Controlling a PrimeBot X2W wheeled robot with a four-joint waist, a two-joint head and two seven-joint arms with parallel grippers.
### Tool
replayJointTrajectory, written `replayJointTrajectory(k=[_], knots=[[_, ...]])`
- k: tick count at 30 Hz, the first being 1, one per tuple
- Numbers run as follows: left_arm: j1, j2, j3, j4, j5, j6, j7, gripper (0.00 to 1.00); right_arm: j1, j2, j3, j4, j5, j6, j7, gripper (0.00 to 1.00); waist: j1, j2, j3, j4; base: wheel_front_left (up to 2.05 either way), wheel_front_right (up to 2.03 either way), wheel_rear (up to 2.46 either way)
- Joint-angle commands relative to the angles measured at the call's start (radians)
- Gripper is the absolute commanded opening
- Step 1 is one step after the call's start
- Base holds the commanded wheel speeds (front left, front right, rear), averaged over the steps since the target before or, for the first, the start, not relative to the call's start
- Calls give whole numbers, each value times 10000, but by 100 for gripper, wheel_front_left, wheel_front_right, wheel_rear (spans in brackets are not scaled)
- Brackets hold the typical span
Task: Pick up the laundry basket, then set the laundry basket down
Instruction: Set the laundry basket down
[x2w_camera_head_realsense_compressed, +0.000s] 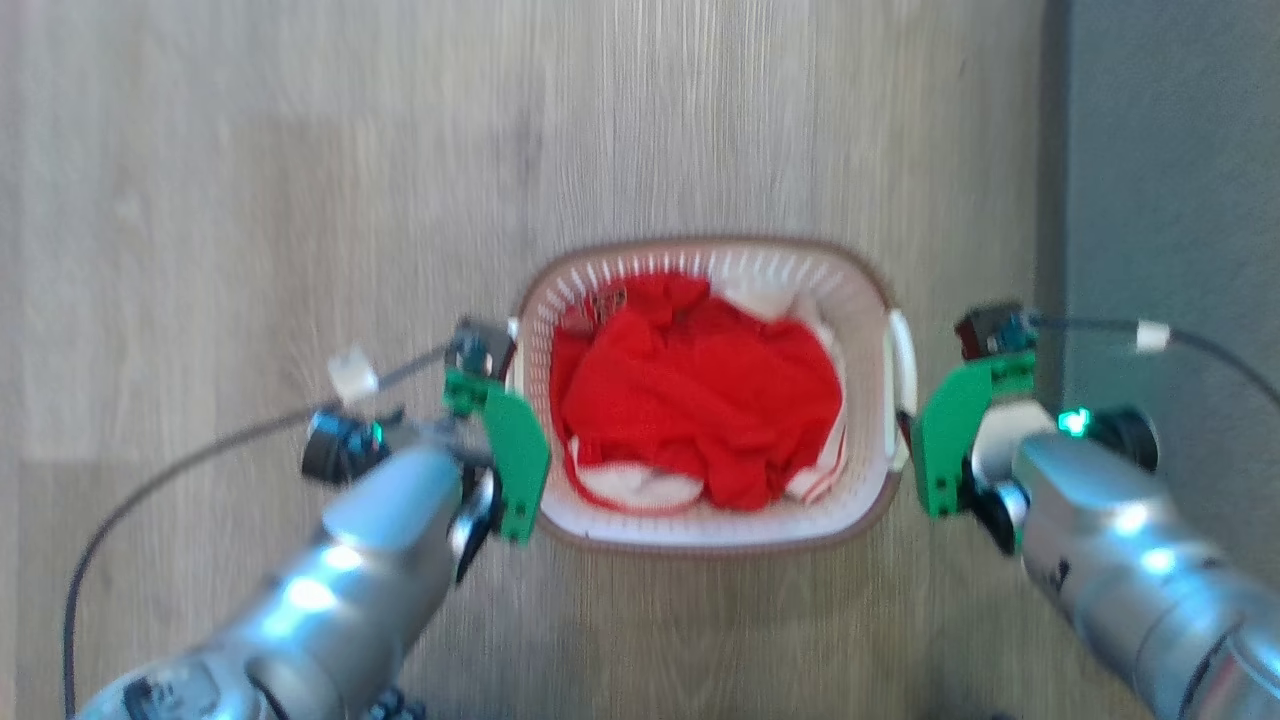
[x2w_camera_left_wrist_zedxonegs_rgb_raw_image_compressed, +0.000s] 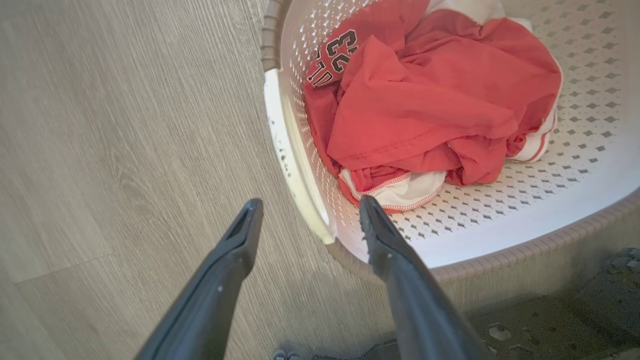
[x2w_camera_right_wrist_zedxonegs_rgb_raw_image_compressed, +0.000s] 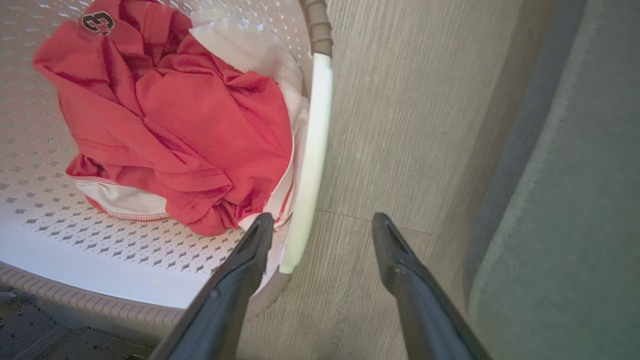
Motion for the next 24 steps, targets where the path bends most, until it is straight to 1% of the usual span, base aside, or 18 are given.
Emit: replayJointTrajectory(k=[1, 5, 9, 13, 17, 19, 20, 22, 24], knots=[[381, 133, 61, 42, -12, -111, -167, 100, 751, 53, -101, 8, 118, 71, -173, 100, 0, -1, -1604, 110, 0, 0, 0], [918, 133, 70, 135, -40, -313, -685, 100, 1445, 121, -474, 8, 348, 71, -583, 100, 0, -1, -2962, 312, 0, 0, 0], [1264, 133, 227, 216, -294, -292, -1413, 100, 1886, -21, -984, 8, 554, 71, -1328, 100, 0, -1, -4081, 554, 0, 0, 0], [1422, 133, 220, 302, -221, -356, -2405, 100, 2071, 178, -1368, 9, 709, 71, -2189, 100, 0, -1, -4903, 731, 0, 0, 0], [1496, 133, 601, 245, -345, -233, -3100, 100, 2010, 236, -1772, -278, 711, 71, -2671, 100, 0, -1, -5515, 878, 0, 0, 0], [1461, 135, 840, 68, -221, -167, -3185, 100, 1719, -97, -2440, -840, 465, 71, -2693, 100, 0, -1, -5742, 925, 0, 0, 0], [1316, 196, 1167, -258, -48, -32, -3192, 100, 1633, -323, -2916, -1191, 187, 71, -2696, 100, 0, -1, -5801, 956, 0, 0, 0], [1216, 487, 2065, -1279, 585, 358, -3197, 100, 1722, -741, -4054, -2045, -647, 71, -2698, 100, 0, -1, -5921, 1001, 0, 0, 0], [1550, 858, 3214, -2579, 1440, 725, -3199, 100, 2184, -1056, -5415, -3053, -1804, 71, -2699, 100, 0, -1, -6050, 1014, 0, 0, 0]])
